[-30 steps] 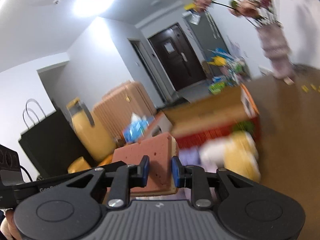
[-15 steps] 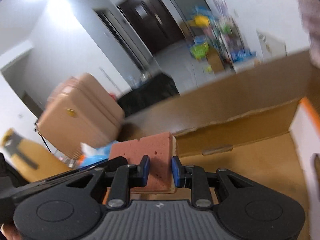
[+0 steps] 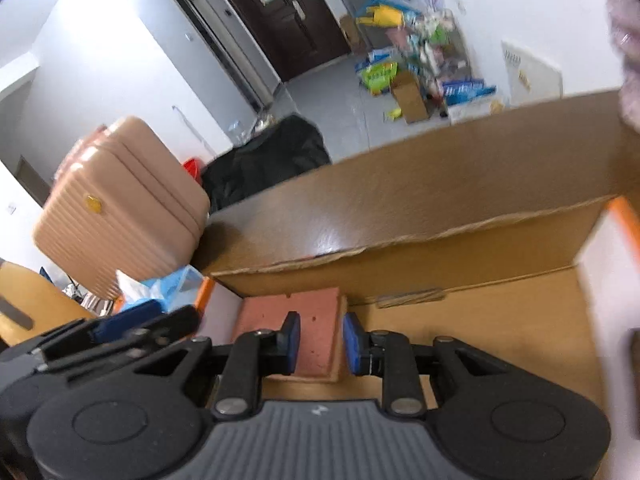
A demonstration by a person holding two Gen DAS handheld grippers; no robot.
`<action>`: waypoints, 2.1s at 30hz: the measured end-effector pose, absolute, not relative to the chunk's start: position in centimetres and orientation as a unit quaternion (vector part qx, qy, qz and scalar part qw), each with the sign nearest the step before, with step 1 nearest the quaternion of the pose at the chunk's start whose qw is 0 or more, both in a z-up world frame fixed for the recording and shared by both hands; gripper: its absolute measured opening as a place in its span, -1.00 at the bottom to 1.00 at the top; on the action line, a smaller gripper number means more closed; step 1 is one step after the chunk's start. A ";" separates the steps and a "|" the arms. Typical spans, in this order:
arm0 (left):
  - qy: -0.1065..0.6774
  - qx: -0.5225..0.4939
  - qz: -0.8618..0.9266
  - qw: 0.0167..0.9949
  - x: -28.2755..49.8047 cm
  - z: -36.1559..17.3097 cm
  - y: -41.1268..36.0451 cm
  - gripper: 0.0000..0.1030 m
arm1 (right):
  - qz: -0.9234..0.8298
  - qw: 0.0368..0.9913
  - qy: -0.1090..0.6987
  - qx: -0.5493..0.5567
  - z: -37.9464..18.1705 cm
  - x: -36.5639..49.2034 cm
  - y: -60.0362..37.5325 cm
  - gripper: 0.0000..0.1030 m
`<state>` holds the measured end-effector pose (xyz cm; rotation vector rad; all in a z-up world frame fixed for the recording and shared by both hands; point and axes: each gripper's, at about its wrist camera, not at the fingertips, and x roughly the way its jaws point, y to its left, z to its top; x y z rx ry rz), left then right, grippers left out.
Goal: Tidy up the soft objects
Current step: 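Carry the pink sponge into the cardboard box and open the right tool, then withdraw the right tool from the box back toward the soft items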
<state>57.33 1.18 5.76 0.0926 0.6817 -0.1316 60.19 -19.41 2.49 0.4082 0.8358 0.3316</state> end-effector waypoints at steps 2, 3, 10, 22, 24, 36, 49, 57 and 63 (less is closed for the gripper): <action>0.311 0.045 -0.054 0.948 55.2 7.9 1.8 0.06 | 0.152 0.894 0.380 0.181 4.6 58.3 -21.4 -0.52; 0.298 0.044 -0.046 0.952 54.0 8.9 2.1 0.22 | 0.144 0.902 0.370 0.170 5.5 57.2 -22.5 -0.49; 0.179 0.006 0.005 0.984 43.5 13.0 3.7 0.98 | 0.080 0.965 0.247 0.042 11.2 45.7 -28.0 0.64; 0.086 0.014 0.005 0.996 31.2 12.3 2.6 1.00 | 0.043 0.992 0.117 0.030 12.2 33.1 -30.9 0.87; 0.075 0.013 0.009 0.997 29.3 12.0 2.7 1.00 | 0.042 0.993 0.104 0.031 11.8 31.8 -30.5 0.87; 0.050 0.016 -0.007 0.999 14.8 6.0 2.0 1.00 | 0.058 0.995 0.063 0.047 5.4 18.0 -29.2 0.98; 0.060 0.019 0.012 0.998 2.7 0.5 2.7 1.00 | 0.081 0.993 0.083 0.016 -2.8 2.9 -25.6 1.00; 0.067 0.017 0.008 0.998 2.8 0.6 2.4 1.00 | 0.088 0.994 0.060 -0.004 -2.2 2.0 -24.4 1.00; 0.077 0.019 0.004 0.997 3.4 0.3 2.1 1.00 | 0.080 0.995 0.065 0.005 -2.4 2.2 -24.7 1.00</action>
